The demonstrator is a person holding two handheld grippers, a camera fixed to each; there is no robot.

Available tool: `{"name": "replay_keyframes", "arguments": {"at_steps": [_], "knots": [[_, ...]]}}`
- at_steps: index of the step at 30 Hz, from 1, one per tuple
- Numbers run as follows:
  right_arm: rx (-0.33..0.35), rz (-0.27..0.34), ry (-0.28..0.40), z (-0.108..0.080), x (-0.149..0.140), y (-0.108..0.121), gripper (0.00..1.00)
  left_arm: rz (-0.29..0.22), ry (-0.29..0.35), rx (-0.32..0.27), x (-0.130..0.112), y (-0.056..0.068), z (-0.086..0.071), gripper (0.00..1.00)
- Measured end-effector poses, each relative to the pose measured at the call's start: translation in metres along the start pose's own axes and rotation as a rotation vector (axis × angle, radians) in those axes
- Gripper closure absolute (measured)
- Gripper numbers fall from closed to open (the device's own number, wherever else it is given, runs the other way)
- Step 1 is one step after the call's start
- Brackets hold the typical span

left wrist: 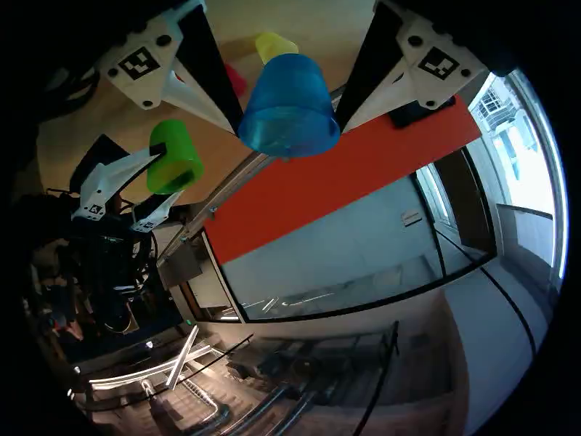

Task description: Pour water

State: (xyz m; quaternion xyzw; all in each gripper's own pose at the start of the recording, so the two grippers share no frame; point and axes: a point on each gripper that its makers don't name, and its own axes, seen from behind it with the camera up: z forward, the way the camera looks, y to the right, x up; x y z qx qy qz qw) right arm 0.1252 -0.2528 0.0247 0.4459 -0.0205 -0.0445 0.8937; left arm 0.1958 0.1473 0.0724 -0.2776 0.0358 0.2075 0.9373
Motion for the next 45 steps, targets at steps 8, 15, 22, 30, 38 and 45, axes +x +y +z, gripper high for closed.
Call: {"name": "replay_keyframes", "arguments": {"at_steps": [8, 15, 22, 30, 38, 45], "knots": [[0.023, -0.002, 0.0, 0.007, 0.0, -0.009, 0.08, 0.074, 0.005, 0.014, 0.008, -0.002, 0.0, 0.12], [0.042, -0.001, 0.004, 0.014, 0.0, -0.018, 0.08, 0.133, 0.006, 0.015, 0.015, -0.001, 0.0, 0.12], [0.061, 0.002, 0.005, 0.02, -0.001, -0.028, 0.08, 0.183, 0.011, 0.011, 0.022, 0.002, -0.001, 0.12], [0.075, 0.006, 0.004, 0.024, -0.005, -0.033, 0.08, 0.226, 0.019, 0.016, 0.031, 0.003, -0.003, 0.12], [0.092, 0.006, -0.001, 0.027, -0.009, -0.04, 0.08, 0.286, 0.026, 0.014, 0.038, 0.008, -0.003, 0.12], [0.11, -0.005, -0.013, 0.028, -0.014, -0.048, 0.08, 0.338, 0.033, 0.014, 0.043, 0.012, -0.005, 0.12]]}}
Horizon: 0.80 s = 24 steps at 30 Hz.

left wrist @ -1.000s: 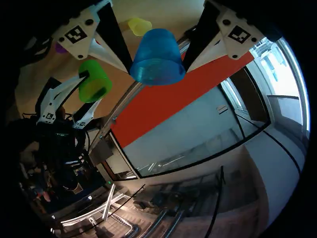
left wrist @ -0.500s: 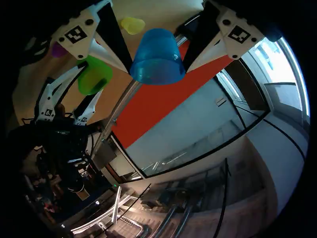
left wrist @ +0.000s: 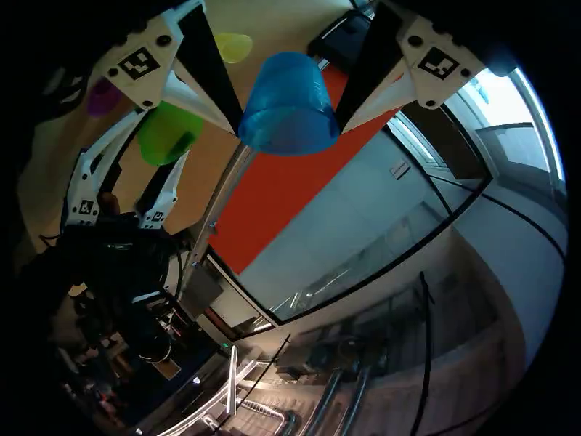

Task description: Pour water

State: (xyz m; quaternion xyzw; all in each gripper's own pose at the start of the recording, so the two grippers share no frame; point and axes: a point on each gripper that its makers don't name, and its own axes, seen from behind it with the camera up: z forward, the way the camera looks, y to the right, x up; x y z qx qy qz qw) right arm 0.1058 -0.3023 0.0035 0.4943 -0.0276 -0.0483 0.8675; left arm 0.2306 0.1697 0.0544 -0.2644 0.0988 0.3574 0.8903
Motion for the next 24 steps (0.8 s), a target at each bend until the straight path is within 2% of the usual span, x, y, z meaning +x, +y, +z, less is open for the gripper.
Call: {"name": "replay_keyframes", "arguments": {"at_steps": [24], "knots": [[0.037, -0.018, -0.01, 0.006, 0.003, -0.017, 0.09, 0.153, 0.044, 0.004, 0.016, 0.003, -0.001, 0.12]]}}
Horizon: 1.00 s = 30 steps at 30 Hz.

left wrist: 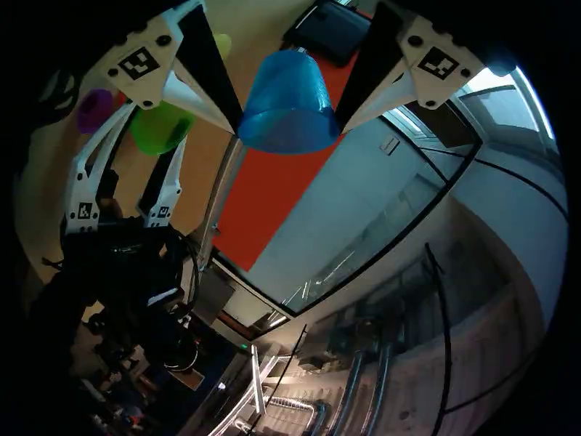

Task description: Pour water

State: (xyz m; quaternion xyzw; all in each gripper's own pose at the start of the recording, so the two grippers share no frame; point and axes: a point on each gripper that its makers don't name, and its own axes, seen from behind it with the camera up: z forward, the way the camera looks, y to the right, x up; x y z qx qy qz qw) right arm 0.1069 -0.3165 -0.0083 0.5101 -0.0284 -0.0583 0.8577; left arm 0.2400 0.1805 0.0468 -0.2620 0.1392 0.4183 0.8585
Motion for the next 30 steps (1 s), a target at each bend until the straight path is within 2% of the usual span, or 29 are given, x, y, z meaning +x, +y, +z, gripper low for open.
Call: {"name": "replay_keyframes", "arguments": {"at_steps": [20, 30], "knots": [[0.0, -0.001, 0.005, -0.002, -0.001, -0.001, 0.09, 0.104, 0.002, 0.016, 0.01, -0.007, 0.0, 0.12], [-0.002, -0.001, 0.012, -0.004, 0.0, 0.0, 0.09, 0.132, 0.005, 0.022, 0.012, -0.007, 0.001, 0.12]]}}
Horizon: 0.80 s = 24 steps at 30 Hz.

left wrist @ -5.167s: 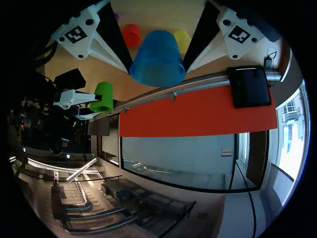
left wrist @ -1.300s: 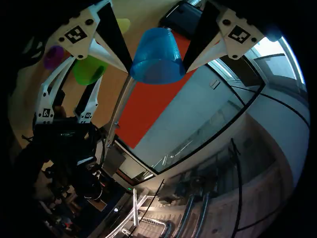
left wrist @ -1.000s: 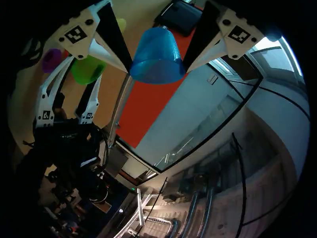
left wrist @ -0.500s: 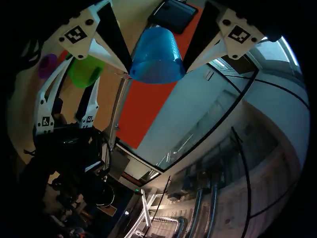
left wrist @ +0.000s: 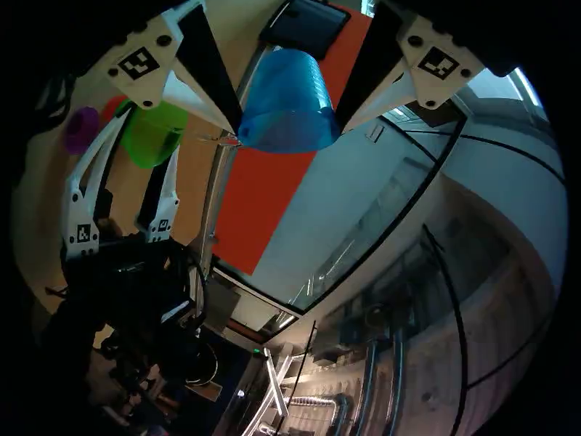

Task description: Pour water

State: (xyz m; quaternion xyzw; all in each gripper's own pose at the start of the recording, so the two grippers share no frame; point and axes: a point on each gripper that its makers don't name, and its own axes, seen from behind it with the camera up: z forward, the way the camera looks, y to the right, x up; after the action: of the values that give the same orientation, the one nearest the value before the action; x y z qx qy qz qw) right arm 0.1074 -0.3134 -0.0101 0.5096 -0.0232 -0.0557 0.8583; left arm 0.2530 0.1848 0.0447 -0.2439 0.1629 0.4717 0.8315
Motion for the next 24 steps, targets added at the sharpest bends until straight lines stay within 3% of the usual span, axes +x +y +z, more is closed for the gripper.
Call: {"name": "replay_keyframes", "arguments": {"at_steps": [24], "knots": [[-0.004, 0.001, 0.012, -0.0003, 0.0029, 0.0002, 0.09, 0.104, 0.006, 0.006, 0.0081, -0.0024, 0.0002, 0.12]]}}
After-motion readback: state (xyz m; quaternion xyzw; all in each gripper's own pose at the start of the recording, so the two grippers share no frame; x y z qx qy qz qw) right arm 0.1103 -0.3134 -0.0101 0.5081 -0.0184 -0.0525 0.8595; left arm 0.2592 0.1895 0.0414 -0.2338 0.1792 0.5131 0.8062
